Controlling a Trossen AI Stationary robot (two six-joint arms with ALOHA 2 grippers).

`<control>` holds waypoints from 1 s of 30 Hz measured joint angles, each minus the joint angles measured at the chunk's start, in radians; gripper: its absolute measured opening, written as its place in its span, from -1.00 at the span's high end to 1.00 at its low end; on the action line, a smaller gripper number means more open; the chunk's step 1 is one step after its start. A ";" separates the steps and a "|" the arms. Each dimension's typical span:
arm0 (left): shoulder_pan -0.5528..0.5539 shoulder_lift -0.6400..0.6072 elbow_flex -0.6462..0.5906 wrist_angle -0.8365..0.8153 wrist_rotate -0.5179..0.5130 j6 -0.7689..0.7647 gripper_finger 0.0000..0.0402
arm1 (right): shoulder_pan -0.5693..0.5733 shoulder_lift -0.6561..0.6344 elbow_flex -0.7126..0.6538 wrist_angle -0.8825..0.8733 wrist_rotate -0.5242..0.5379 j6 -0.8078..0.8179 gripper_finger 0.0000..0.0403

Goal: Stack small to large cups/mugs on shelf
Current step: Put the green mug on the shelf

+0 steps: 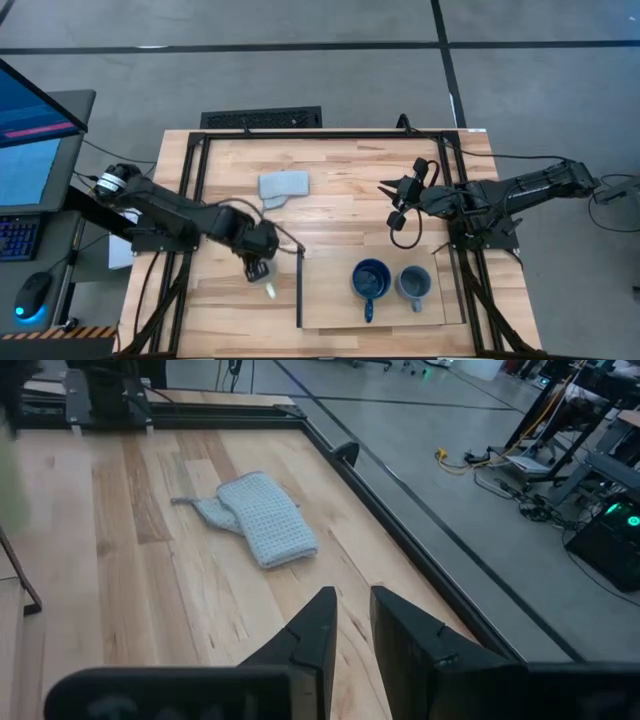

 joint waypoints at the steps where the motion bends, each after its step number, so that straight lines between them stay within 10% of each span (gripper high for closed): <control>1: 0.018 0.000 0.023 -0.040 -0.019 0.025 0.95 | 0.000 0.000 0.000 0.000 0.000 0.000 0.57; 16: 0.364 -0.001 0.362 -0.246 -0.314 0.421 0.95 | 0.000 0.000 0.000 0.000 0.000 -0.001 0.57; 30: 0.588 0.025 0.408 0.090 0.002 0.666 0.95 | 0.000 0.000 0.000 0.000 0.000 -0.002 0.57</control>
